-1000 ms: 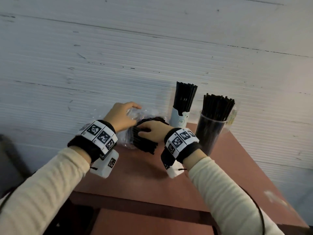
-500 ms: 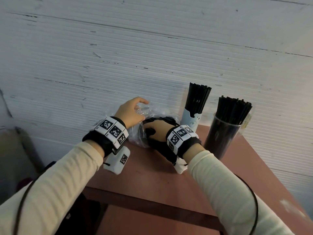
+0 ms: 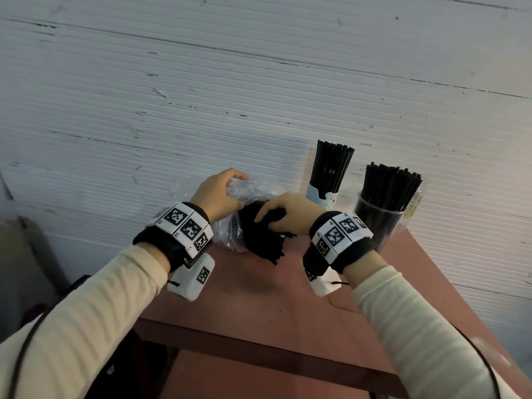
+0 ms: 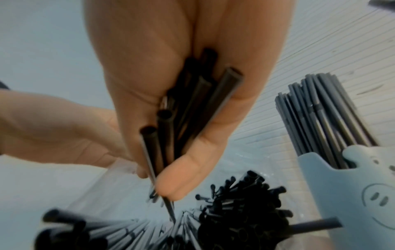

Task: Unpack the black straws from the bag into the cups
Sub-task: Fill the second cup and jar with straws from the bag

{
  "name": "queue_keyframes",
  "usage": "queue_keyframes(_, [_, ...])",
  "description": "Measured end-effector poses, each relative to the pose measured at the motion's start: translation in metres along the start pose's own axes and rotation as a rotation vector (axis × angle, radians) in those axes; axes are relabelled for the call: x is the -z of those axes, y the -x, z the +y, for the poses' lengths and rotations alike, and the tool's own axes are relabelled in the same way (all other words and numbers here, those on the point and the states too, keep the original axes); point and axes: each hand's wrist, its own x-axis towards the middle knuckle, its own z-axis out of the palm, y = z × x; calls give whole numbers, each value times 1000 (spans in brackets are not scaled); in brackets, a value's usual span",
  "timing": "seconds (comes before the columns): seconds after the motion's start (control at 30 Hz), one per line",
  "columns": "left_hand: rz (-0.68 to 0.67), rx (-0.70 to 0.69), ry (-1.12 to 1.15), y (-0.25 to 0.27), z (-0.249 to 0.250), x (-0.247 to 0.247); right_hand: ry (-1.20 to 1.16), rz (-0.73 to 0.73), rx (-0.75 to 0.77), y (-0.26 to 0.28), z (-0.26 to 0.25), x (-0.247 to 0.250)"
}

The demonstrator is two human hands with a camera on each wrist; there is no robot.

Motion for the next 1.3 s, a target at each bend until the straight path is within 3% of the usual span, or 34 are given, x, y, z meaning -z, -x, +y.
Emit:
queue_keyframes(0.1, [74, -32, -11, 4, 5, -3, -24, -6, 20, 16, 4, 12])
queue_keyframes(0.2, [140, -212, -40, 11, 14, -8, -40, -17, 8, 35, 8, 27])
queue_keyframes(0.3, [36, -386, -117, 16, 27, -19, -61, -26, 0, 53, 11, 43])
queue_keyframes(0.47, [-186, -417, -303, 13, 52, -47, -42, -32, 2, 79, 9, 60])
queue_keyframes(0.63, [-186, -522, -279, 9, 77, -72, -20, 5, -11, 100, 5, 66])
queue_keyframes(0.83, [-201, -432, -147, 11, 94, -81, -48, 45, -18, 124, 13, 77])
queue_keyframes(0.9, [-160, -374, -45, 10, 98, -86, -44, 161, 13, 132, 12, 88])
queue_keyframes(1.0, [-97, -304, 113, 11, 110, -95, -70, 447, 71, 141, 8, 105])
queue_keyframes(1.13, [-258, -243, 461, 24, 127, -107, -100, 691, 229, 137, 3, 111])
queue_keyframes(1.23, [-373, -202, 562, 25, 123, -120, -42, 705, 223, 122, 8, 102])
queue_keyframes(1.3, [-453, -148, 587, 23, 117, -126, -15, 633, 160, 114, 16, 92])
